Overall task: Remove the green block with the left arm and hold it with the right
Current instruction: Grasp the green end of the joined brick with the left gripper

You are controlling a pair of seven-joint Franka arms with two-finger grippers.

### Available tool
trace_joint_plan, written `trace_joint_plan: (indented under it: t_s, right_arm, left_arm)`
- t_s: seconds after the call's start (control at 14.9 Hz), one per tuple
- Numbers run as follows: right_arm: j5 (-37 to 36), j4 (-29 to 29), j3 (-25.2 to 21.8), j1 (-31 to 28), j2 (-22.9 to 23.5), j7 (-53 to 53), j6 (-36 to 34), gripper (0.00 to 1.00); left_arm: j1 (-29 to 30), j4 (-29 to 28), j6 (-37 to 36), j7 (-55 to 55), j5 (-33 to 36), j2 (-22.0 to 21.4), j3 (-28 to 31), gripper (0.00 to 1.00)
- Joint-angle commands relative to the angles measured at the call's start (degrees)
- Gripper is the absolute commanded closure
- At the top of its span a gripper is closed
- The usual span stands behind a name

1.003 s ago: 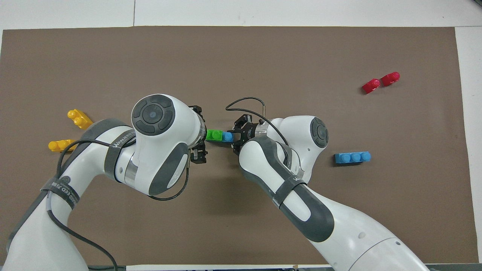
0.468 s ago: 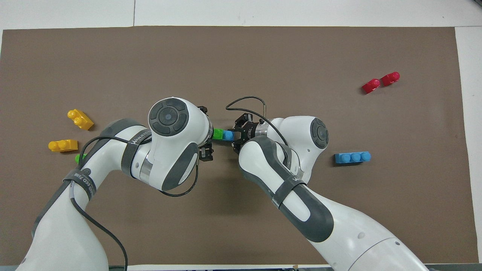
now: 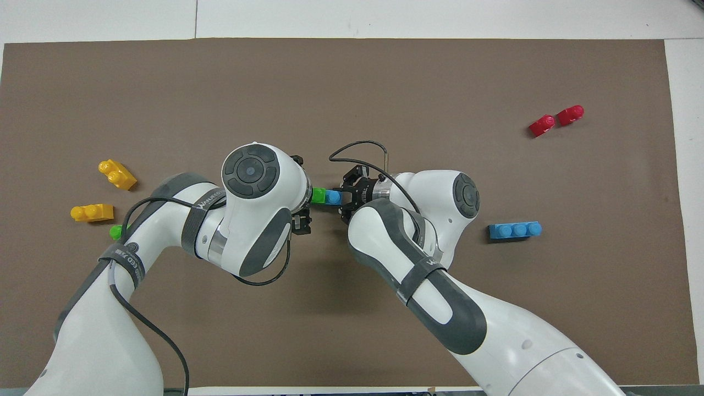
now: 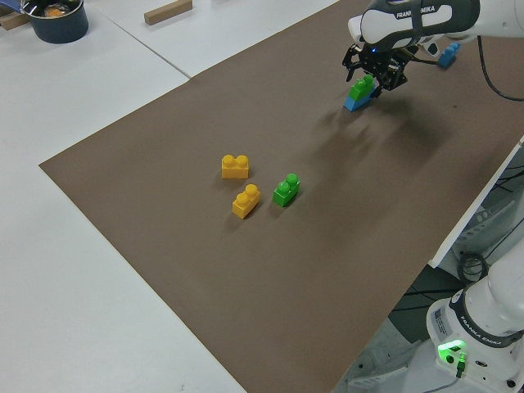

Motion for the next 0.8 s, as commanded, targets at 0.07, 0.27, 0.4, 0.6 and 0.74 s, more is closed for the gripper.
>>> trace_joint_plan:
  t_s: [0.07, 0.27, 0.4, 0.6, 0.74]
  right_arm:
    - [1.8, -0.2, 0.1, 0.2, 0.7, -2.6, 1.7, 1.0]
    - [1.8, -0.2, 0.0, 0.2, 0.7, -2.7, 1.7, 1.0]
    - [1.8, -0.3, 0.1, 0.2, 0.7, -3.0, 1.7, 1.0]
    - [1.8, -0.3, 0.1, 0.2, 0.7, -3.0, 1.7, 1.0]
    - [1.8, -0.3, 0.1, 0.2, 0.7, -3.0, 1.7, 1.0]
  left_arm:
    - [-1.2, -1.5, 2.5, -1.6, 1.3, -0.2, 0.8, 0.27]
    - [-1.4, -1.0, 2.5, -1.2, 1.7, -0.2, 0.8, 0.73]
    - [-1.4, -0.8, 2.1, -0.7, 2.5, -0.2, 0.8, 1.0]
    - [-0.8, -0.8, 1.4, -0.6, 2.6, -0.8, 0.8, 1.0]
    - [-0.6, -0.8, 1.1, -0.7, 2.6, -1.7, 0.8, 1.0]
